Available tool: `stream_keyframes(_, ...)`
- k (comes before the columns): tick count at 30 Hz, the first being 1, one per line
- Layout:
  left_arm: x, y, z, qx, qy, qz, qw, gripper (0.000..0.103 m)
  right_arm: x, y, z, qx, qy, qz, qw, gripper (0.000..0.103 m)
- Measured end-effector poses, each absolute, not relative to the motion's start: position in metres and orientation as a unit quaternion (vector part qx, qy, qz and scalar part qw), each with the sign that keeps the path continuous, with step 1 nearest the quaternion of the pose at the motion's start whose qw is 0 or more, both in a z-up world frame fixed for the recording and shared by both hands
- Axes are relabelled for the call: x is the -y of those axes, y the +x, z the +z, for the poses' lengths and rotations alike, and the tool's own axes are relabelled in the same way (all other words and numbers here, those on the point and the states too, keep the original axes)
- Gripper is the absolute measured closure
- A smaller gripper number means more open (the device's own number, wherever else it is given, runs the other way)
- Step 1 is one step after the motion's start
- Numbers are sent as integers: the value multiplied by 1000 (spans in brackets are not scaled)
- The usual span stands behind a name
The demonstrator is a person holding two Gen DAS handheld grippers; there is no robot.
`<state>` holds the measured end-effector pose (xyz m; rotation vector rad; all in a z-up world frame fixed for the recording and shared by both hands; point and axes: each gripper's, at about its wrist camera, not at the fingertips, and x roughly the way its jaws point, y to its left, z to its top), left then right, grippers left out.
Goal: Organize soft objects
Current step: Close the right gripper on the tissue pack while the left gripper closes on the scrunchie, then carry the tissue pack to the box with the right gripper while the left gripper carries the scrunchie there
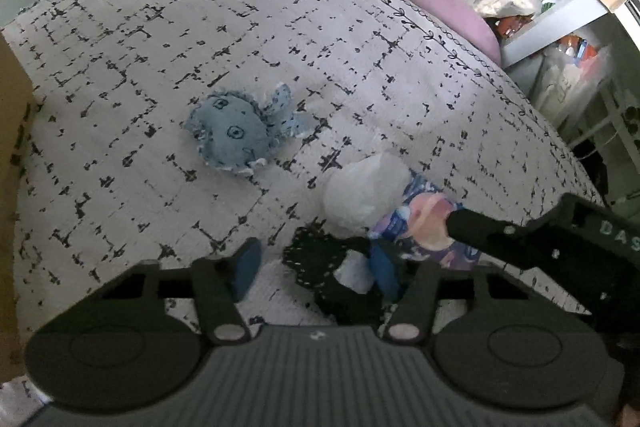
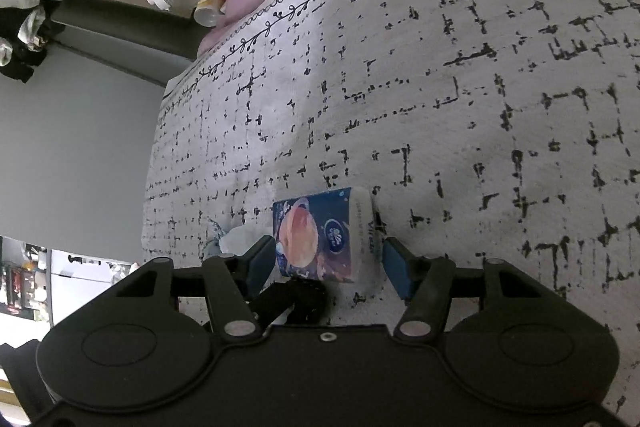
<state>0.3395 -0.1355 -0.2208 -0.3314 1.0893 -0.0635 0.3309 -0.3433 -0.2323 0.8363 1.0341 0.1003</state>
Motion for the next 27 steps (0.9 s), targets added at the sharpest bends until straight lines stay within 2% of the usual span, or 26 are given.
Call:
stream_keyframes(1,136,340,-221,-516,-161,-33,841,61,342,333,-232,-480,386,47,786,43)
stream_keyframes(2,136,341,-221,-518,-166,-36,838,64,340,334,-233,-481,384,47,787,43)
stream_keyframes(5,137,341,-219,-520,-169,-36,836,70,337,337,-233,-478,377,49,792,43)
stream_keyframes(7,135,340,-218,-520,-175,-35,835,73,336,337,-233,-477,370,46,796,51)
stream_keyframes(8,134,339,-217,-519,-176,-34,836,73,336,337,-233,-477,362,41,800,66)
stream_keyframes(11,131,336,-212,-516,-176,-30,838,78,336,335,-232,-476,351,37,806,71)
stream_keyframes(13,129,332,-206,-513,-177,-29,839,78,336,332,-230,-471,346,37,810,80)
stream_keyframes(18,124,324,-187,-499,-174,-28,849,79,343,322,-222,-456,359,38,813,84)
stream_keyframes(27,116,308,-149,-468,-167,-26,867,79,352,299,-208,-428,394,44,812,86)
